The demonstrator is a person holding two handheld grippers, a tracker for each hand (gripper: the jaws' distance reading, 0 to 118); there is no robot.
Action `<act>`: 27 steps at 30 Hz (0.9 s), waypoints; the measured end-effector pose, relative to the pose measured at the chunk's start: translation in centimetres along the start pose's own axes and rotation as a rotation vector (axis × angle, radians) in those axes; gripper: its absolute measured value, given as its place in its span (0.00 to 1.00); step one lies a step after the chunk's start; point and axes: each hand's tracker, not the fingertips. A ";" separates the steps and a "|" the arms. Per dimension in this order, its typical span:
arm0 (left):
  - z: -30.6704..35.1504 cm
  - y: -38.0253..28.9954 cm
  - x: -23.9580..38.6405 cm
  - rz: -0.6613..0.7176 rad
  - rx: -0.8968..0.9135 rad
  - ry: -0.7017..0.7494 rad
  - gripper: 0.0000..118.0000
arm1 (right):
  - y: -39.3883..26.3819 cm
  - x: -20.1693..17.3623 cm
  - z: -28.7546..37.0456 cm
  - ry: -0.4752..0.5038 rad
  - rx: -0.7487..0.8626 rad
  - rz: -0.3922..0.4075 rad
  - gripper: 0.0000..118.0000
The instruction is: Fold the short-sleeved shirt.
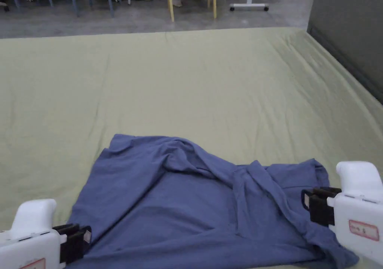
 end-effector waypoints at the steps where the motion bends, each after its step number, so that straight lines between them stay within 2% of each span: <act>1: -1.1 0.3 0.0 0.003 -0.028 -0.032 0.00 | -0.9 -0.5 -0.4 0.065 -0.017 0.011 0.02; 3: -3.7 1.9 -2.2 0.038 -0.035 -0.058 0.00 | -2.2 -1.2 -1.1 0.143 -0.071 0.008 0.02; 5: -6.5 5.2 -3.1 0.025 -0.019 -0.021 0.00 | -3.1 -1.6 -1.6 0.169 -0.103 0.003 0.02; 6: -7.4 6.9 -3.0 0.019 0.010 0.008 0.03 | -3.5 -1.8 -1.9 0.177 -0.116 0.001 0.02; 7: -9.2 9.1 -3.5 0.002 0.038 0.029 0.33 | -3.8 -1.9 -2.1 0.194 -0.138 0.002 0.02; 8: -10.9 10.7 -3.9 0.001 0.050 0.036 0.84 | -4.1 -2.0 -2.3 0.205 -0.148 0.008 0.02; 9: -13.4 12.9 -4.6 0.005 0.027 0.028 1.00 | -4.5 -2.1 -2.6 0.203 -0.155 0.008 0.02; 10: -15.0 14.8 -5.4 0.072 0.134 0.000 1.00 | -4.9 -2.2 -2.9 0.209 -0.169 0.009 0.02; 13: -21.6 19.4 -6.9 -0.040 -0.043 0.153 1.00 | -5.5 -1.9 -3.3 0.231 -0.203 -0.006 0.02; 14: -24.0 19.4 -5.3 -0.095 -0.059 0.223 1.00 | -5.7 -1.8 -3.6 0.229 -0.213 -0.008 0.02; 16: -27.6 20.6 -5.6 -0.097 -0.079 0.250 1.00 | -5.9 -1.3 -3.5 0.204 -0.232 -0.020 0.02; 20: -31.3 21.0 -5.0 -0.214 -0.120 0.366 0.99 | -6.3 -0.1 -3.2 0.188 -0.252 -0.032 0.02; 21: -31.4 20.8 -4.8 -0.211 -0.161 0.348 0.88 | -6.4 0.2 -3.2 0.179 -0.259 -0.032 0.02; 23: -29.8 21.0 -4.5 -0.130 -0.095 0.272 0.13 | -6.6 0.8 -3.4 0.157 -0.273 -0.025 0.02; 24: -28.7 21.0 -4.2 -0.085 -0.044 0.206 0.01 | -6.6 1.2 -3.5 0.152 -0.279 -0.023 0.02; 25: -27.8 20.8 -3.6 -0.115 -0.027 0.301 0.01 | -6.6 1.5 -3.8 0.145 -0.284 -0.019 0.02; 26: -27.6 21.0 -4.3 -0.121 -0.053 0.300 0.01 | -6.3 2.0 -4.3 0.137 -0.285 -0.011 0.02; 27: -26.8 21.1 -5.3 -0.054 -0.046 0.164 0.01 | -5.6 2.7 -4.9 0.134 -0.283 -0.006 0.02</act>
